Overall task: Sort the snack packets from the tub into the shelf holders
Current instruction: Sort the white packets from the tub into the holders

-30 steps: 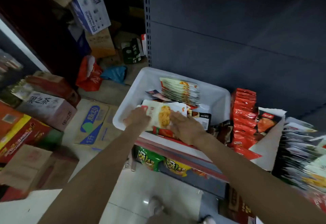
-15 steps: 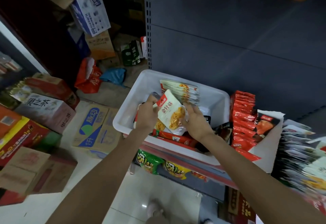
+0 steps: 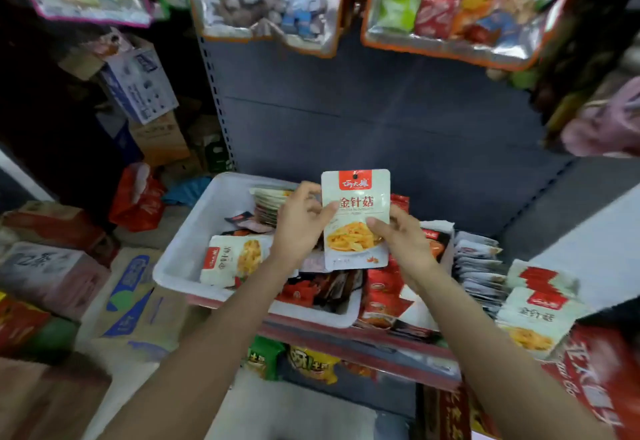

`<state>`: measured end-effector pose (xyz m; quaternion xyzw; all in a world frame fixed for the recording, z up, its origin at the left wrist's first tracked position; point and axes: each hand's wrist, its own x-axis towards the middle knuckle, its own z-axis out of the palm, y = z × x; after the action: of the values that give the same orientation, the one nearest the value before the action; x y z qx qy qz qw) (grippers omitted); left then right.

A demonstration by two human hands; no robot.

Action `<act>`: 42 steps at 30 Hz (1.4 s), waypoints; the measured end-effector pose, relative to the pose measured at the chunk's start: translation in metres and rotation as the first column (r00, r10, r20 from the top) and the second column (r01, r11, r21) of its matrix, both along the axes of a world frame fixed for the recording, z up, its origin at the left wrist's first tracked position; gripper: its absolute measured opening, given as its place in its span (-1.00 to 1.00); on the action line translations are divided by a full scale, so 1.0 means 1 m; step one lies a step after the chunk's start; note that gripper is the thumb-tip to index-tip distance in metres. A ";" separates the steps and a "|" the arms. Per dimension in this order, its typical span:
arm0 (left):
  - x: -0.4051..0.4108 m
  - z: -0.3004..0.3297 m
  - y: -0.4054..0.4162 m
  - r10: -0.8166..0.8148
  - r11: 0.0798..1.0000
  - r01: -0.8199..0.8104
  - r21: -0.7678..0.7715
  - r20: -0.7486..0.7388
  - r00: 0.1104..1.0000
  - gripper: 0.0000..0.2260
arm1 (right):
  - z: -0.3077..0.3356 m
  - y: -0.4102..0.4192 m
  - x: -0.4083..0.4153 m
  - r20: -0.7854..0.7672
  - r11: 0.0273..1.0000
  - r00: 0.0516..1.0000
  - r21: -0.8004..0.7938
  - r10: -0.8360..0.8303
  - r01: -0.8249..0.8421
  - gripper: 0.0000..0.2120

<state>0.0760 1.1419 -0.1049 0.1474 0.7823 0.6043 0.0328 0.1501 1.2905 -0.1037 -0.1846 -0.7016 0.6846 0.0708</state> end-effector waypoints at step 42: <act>0.157 -0.039 0.245 -0.672 0.565 0.293 -0.771 -0.224 0.706 -0.81 | -0.041 0.216 0.205 0.127 0.529 0.965 0.849 -0.231 0.015 -0.78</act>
<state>0.2331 1.3866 -0.1436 0.4907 0.8517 0.1758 0.0537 0.3546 1.5064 -0.1449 -0.2529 -0.9319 0.2309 0.1197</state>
